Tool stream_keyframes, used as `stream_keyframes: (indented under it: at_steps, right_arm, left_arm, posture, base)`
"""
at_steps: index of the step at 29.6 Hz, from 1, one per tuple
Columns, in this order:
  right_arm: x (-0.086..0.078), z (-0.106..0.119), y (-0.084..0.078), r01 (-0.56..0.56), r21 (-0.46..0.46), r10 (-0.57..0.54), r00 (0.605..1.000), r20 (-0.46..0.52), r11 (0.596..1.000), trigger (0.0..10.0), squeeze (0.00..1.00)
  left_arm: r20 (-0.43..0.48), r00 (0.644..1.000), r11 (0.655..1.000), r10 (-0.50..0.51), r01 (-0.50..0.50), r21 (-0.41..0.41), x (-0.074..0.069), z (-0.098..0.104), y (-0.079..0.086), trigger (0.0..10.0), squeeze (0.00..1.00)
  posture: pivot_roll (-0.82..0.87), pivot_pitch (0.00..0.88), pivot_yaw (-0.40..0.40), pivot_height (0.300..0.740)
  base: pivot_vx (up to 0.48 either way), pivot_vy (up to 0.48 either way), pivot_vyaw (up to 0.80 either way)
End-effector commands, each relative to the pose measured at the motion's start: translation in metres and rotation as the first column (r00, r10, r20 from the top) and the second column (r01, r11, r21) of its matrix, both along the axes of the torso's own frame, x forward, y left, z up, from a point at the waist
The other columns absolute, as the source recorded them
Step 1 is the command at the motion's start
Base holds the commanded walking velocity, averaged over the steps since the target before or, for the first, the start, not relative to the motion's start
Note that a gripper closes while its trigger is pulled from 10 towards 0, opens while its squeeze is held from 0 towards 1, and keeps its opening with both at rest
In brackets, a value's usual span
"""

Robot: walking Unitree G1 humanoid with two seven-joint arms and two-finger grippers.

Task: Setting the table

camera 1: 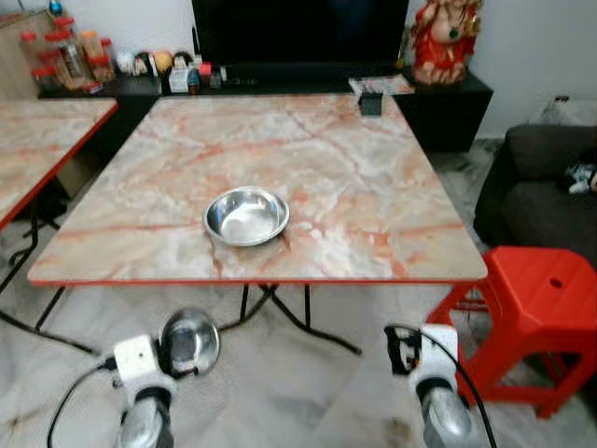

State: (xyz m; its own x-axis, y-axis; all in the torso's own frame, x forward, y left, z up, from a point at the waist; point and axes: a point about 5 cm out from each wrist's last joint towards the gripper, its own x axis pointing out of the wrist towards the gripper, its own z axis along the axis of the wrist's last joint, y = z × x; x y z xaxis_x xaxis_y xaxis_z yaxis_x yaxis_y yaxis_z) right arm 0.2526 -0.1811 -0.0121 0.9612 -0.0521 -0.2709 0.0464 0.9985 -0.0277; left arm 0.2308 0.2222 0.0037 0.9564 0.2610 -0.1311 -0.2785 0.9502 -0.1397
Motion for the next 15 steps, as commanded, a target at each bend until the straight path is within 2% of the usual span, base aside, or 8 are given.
stream_keyframes:
  at_steps: [1,5,7,8,9,10,11,15]
  right_arm:
    - [0.001,0.006,0.002,-0.014,-0.017,0.015,0.999,0.046,1.000,10.0,0.00]
    - [-0.003,0.021,0.000,-0.001,-0.042,0.008,0.988,0.157,0.999,10.0,0.00]
    - [-0.004,0.037,0.000,0.002,-0.059,0.012,0.971,0.238,0.998,10.0,0.00]
    - [-0.004,0.039,0.000,0.003,-0.062,0.012,0.969,0.245,0.998,10.0,0.00]
    - [-0.002,0.049,0.002,0.006,-0.050,0.008,0.959,0.282,0.999,10.0,0.00]
    - [-0.002,0.049,0.002,0.006,-0.050,0.008,0.959,0.282,0.999,10.0,0.00]
    - [0.004,0.064,0.006,-0.006,-0.049,0.022,0.942,0.335,0.999,10.0,0.00]
    - [0.019,0.096,0.013,-0.011,-0.038,0.026,0.904,0.426,0.999,10.0,0.00]
  left_arm:
    - [0.018,1.000,1.000,0.014,-0.014,-0.008,-0.003,0.003,0.000,10.0,0.00]
    - [0.079,0.997,1.000,-0.007,0.004,0.031,-0.010,0.019,-0.003,10.0,0.00]
    - [0.141,0.988,0.994,-0.065,0.052,0.095,-0.009,0.039,-0.007,10.0,0.00]
    - [0.147,0.987,0.994,-0.069,0.055,0.098,-0.008,0.042,-0.008,10.0,0.00]
    - [0.177,0.980,0.991,-0.095,0.076,0.112,-0.005,0.051,-0.011,10.0,0.00]
    - [0.177,0.980,0.991,-0.095,0.076,0.112,-0.005,0.051,-0.011,10.0,0.00]
    - [0.216,0.968,0.986,-0.130,0.104,0.128,0.000,0.064,-0.016,10.0,0.00]
    - [0.283,0.943,0.981,-0.175,0.141,0.136,0.012,0.090,-0.027,10.0,0.00]
  posture:
    - [-0.04,0.000,0.038,0.740]
    - [-0.03,0.000,0.037,0.740]
    - [-0.03,0.000,0.035,0.740]
    - [-0.03,0.000,0.035,0.740]
    - [-0.03,0.000,0.035,0.740]
    - [-0.03,0.000,0.035,0.740]
    - [-0.03,0.000,0.036,0.740]
    - [-0.03,0.000,0.039,0.740]
  base:
    - [0.000,0.000,0.00]
    - [0.000,0.000,0.00]
    - [0.000,0.000,0.00]
    - [0.000,0.000,0.00]
    - [0.000,0.000,0.00]
    - [0.000,0.000,0.00]
    - [0.000,0.000,0.00]
    - [0.000,0.000,0.00]
